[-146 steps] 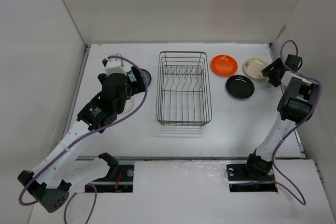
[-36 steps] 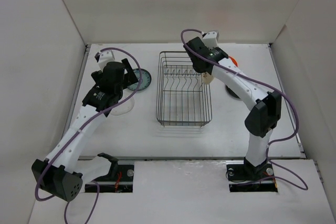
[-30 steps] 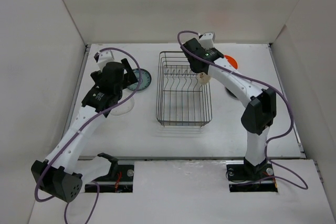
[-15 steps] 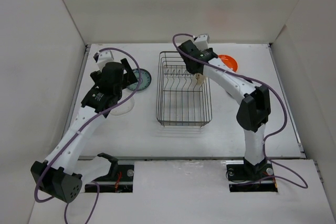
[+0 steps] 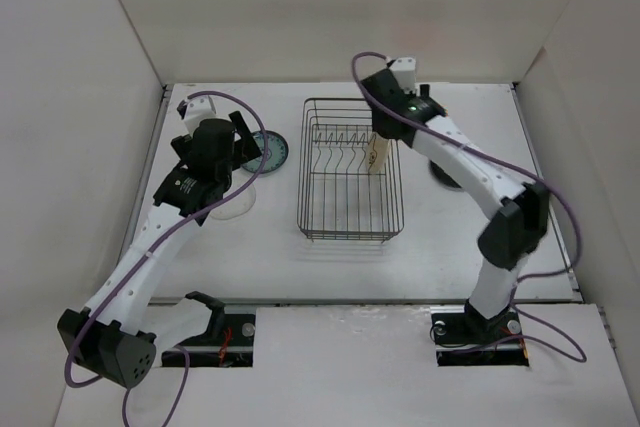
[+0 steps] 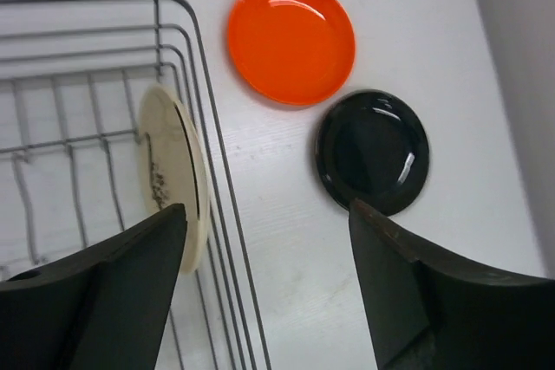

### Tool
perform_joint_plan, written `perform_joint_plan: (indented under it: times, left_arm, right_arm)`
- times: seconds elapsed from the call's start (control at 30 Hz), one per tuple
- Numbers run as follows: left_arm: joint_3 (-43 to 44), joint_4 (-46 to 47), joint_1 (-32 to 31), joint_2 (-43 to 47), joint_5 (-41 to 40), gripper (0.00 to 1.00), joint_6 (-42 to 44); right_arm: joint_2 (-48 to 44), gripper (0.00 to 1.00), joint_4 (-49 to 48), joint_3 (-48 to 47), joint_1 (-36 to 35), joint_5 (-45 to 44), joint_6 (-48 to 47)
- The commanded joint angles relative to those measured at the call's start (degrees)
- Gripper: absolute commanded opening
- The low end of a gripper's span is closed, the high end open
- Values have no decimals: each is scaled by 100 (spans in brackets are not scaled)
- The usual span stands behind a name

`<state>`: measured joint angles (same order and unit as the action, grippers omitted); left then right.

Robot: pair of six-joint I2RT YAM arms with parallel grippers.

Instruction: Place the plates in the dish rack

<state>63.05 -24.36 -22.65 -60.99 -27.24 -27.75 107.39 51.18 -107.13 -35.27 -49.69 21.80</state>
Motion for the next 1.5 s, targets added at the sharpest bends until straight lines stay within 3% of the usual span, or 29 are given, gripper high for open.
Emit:
perform_joint_plan:
  times: [0.0, 0.1, 0.17, 0.23, 0.4, 0.57, 0.8, 1.1, 1.4, 1.47]
  left_arm:
    - [59, 54, 33, 167, -106, 100, 50]
    - [59, 54, 33, 167, -44, 100, 50]
    - [59, 106, 33, 167, 34, 100, 50]
    - [59, 107, 33, 167, 35, 100, 50]
    - [59, 107, 33, 167, 158, 100, 50]
    - [59, 160, 33, 167, 281, 100, 50]
    - [59, 160, 33, 106, 395, 100, 50]
    - [217, 361, 630, -220, 1581, 100, 50]
    - [217, 423, 824, -167, 1643, 100, 50]
    - [217, 423, 877, -167, 1530, 100, 50]
  right_arm:
    - [-1663, 81, -1376, 1082, 703, 1150, -227]
    - [-2527, 84, -2860, 2611, 2020, 3530, -623]
    - [-2592, 84, -3139, 2977, 3072, 4951, -625]
    - [-2435, 84, -3315, 3259, 3595, 5503, -625]
    - [-2145, 84, -3351, 3559, 4158, 5516, -520]
    - [-2205, 84, -3930, 4603, 4879, 5945, 438]
    - [-2135, 84, -4098, 5298, 5442, 5997, 553]
    - [-1547, 79, -4317, 5361, 5443, 6190, 676]
    - [-1072, 74, -4371, 5054, 5443, 6305, 851]
    - [-923, 67, -4371, 4992, 5443, 6305, 852]
